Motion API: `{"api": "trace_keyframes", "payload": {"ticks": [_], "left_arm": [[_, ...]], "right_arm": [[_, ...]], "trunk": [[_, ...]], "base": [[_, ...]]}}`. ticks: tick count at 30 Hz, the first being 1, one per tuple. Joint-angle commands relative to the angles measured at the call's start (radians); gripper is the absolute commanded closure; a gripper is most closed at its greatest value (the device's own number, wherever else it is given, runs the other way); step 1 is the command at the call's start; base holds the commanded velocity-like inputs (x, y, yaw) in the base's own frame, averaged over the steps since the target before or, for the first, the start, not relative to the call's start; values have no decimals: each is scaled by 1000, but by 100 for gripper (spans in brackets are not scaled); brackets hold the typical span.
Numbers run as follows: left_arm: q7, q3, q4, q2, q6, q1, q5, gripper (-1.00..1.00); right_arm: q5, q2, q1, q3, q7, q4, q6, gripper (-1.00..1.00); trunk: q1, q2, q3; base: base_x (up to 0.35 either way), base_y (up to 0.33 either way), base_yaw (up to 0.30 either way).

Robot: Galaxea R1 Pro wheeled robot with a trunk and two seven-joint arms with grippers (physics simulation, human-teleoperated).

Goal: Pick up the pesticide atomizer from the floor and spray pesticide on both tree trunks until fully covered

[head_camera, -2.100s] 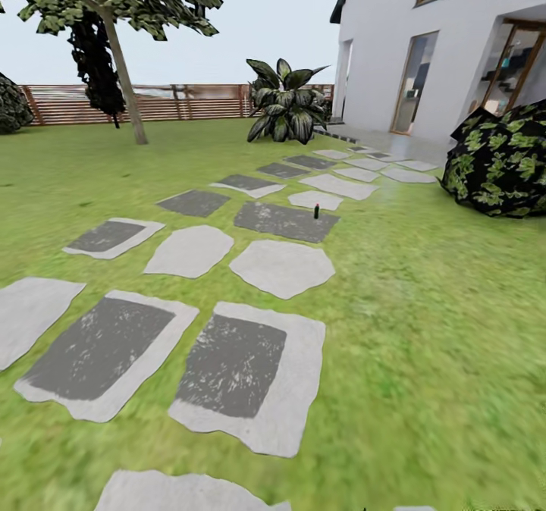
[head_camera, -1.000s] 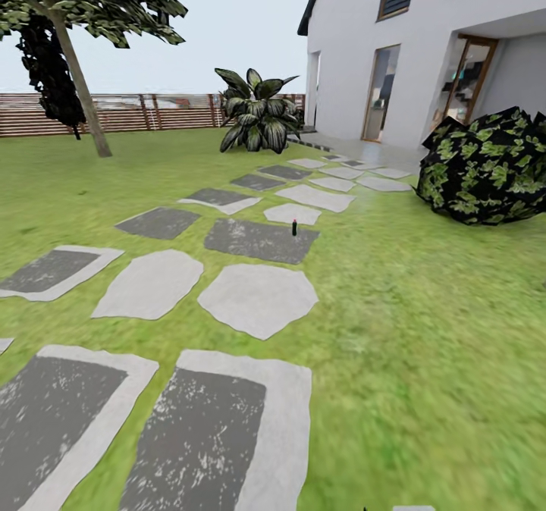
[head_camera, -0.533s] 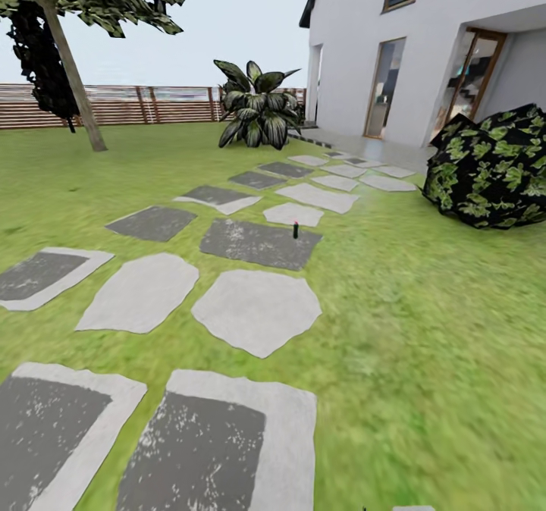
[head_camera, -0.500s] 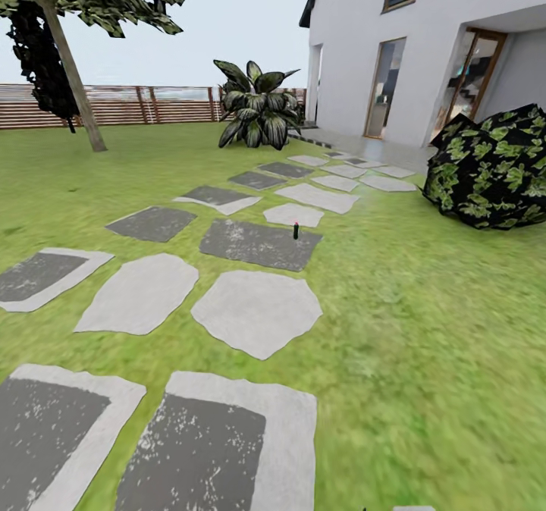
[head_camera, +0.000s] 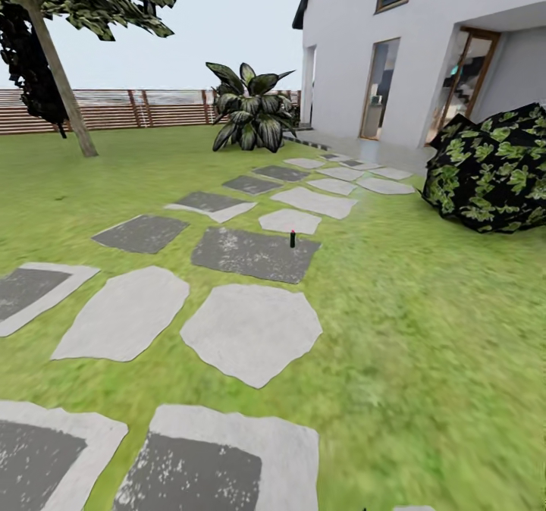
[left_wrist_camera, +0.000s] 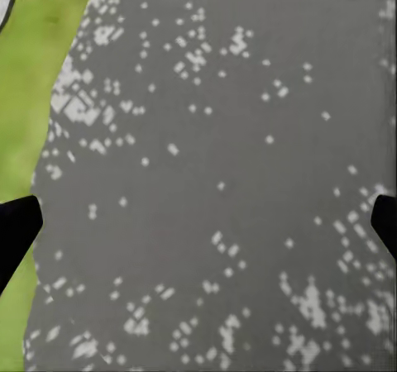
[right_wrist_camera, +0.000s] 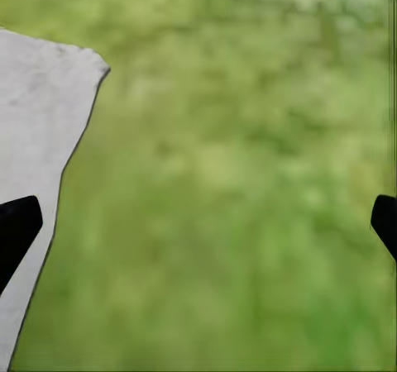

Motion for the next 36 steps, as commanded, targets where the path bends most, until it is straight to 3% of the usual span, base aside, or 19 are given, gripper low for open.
{"api": "trace_keyframes", "payload": {"ticks": [1,8,36], "left_arm": [[0,1,0,0,-3,0,4,-100],[0,1,0,0,-3,0,4,-100],[0,1,0,1,-3,0,4,-100]], "right_arm": [[0,0,-1,0,0,1,-3,-100],[0,0,-1,0,0,0,-3,-100],[0,0,-1,0,0,0,-3,-100]], "trunk": [[0,0,-1],[0,0,-1],[0,0,-1]], "base": [[338,0,-238],[338,0,-119],[338,0,-1]]}}
